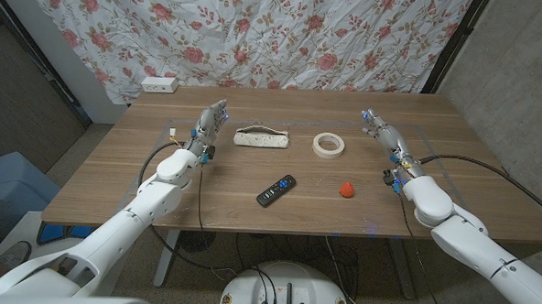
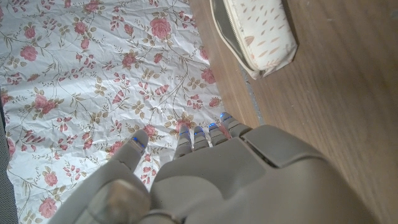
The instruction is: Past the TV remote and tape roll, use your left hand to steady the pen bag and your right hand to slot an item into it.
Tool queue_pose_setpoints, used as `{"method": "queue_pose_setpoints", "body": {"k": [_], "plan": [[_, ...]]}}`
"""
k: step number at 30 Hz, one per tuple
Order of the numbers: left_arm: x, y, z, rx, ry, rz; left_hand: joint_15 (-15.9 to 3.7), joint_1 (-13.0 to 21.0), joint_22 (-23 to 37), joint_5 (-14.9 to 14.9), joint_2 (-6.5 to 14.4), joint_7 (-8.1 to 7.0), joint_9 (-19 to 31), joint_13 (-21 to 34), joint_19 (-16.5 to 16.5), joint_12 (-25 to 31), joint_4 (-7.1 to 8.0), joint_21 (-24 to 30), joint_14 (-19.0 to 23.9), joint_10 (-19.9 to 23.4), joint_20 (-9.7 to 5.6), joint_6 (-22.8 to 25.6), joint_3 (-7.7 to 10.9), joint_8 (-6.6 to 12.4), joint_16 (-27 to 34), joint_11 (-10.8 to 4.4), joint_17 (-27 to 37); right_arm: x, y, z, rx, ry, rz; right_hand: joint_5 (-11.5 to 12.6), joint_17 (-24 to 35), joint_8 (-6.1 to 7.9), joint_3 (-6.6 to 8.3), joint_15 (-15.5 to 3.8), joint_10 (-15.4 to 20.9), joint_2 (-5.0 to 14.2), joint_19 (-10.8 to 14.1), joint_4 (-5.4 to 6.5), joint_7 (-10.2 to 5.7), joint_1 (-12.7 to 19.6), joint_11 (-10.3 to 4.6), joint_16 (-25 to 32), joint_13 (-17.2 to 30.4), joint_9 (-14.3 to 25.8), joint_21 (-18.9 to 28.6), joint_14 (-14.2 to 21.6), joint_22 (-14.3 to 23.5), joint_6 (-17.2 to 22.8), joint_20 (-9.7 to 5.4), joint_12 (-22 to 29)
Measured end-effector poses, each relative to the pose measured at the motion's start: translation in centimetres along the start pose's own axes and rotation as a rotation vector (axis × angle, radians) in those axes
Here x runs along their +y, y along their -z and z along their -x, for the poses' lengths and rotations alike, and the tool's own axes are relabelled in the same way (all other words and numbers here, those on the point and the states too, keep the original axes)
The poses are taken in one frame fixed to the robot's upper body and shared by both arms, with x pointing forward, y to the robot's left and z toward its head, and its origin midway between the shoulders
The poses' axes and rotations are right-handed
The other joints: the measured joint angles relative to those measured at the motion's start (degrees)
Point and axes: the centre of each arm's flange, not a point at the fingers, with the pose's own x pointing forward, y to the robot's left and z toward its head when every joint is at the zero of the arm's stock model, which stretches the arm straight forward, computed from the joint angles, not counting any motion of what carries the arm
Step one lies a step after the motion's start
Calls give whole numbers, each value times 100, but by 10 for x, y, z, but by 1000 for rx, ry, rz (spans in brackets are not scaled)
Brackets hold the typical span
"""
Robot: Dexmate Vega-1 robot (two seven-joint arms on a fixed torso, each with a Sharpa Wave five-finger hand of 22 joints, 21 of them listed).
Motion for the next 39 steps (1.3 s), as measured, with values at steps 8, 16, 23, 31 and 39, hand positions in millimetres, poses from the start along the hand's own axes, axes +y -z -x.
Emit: {"method": "queue_pose_setpoints", "body": {"k": [8, 16, 23, 31, 39], "plan": [[4, -3, 6, 17, -53, -26, 0, 0, 0, 0, 0, -7, 0, 0, 53, 0, 0, 0, 61, 9, -10, 6, 0, -24, 0, -8, 0, -4, -3, 10, -22, -28, 111, 0, -27, -28, 9, -21, -2, 0, 0, -55, -53, 0, -1, 0, 1, 0, 0, 21, 0, -53, 1, -24], [5, -8, 12, 12, -66, -34, 22, 0, 0, 0, 0, -7, -1, -1, 113, -28, 0, 21, 84, 31, -30, 6, 0, -46, 0, -31, -1, -2, -6, 13, -43, -48, 196, -27, -53, -61, 47, -21, -148, -7, -85, -174, -102, 114, -41, -55, 1, 0, -23, 21, 0, -147, 2, -68], [10, -7, 13, 28, -106, -42, 10, 0, 1, 0, 0, -7, -1, -1, 144, -27, -23, 21, 133, 50, 1, 6, 23, -46, 0, -50, -1, -5, -11, 20, -52, -83, 302, -28, -79, -71, 24, 1, -204, -52, -128, -244, -123, 158, -47, -77, 1, -1, -23, -2, 0, -169, 45, -68], [12, -7, 13, 35, -125, -46, 10, 0, 1, 0, 0, -6, -1, -1, 174, -27, -23, 21, 133, 112, -30, 6, 24, -46, 0, -49, -1, -2, -18, 30, -59, -125, 413, -69, -62, -71, 0, 42, -321, -85, -229, -268, -145, 125, -72, -87, 16, -1, -45, -43, 15, -190, 146, -89], [13, -8, 11, 35, -135, -46, -10, 0, 1, 0, 0, -27, -1, -1, 205, -26, -23, 21, 153, 111, 1, 26, 24, -46, 0, -49, -1, 0, -23, 35, -42, -164, 529, -76, -63, -71, -30, 156, -509, -160, -300, -320, -215, 52, -91, -119, 16, -1, -45, -157, 14, -324, 217, -110]]}}
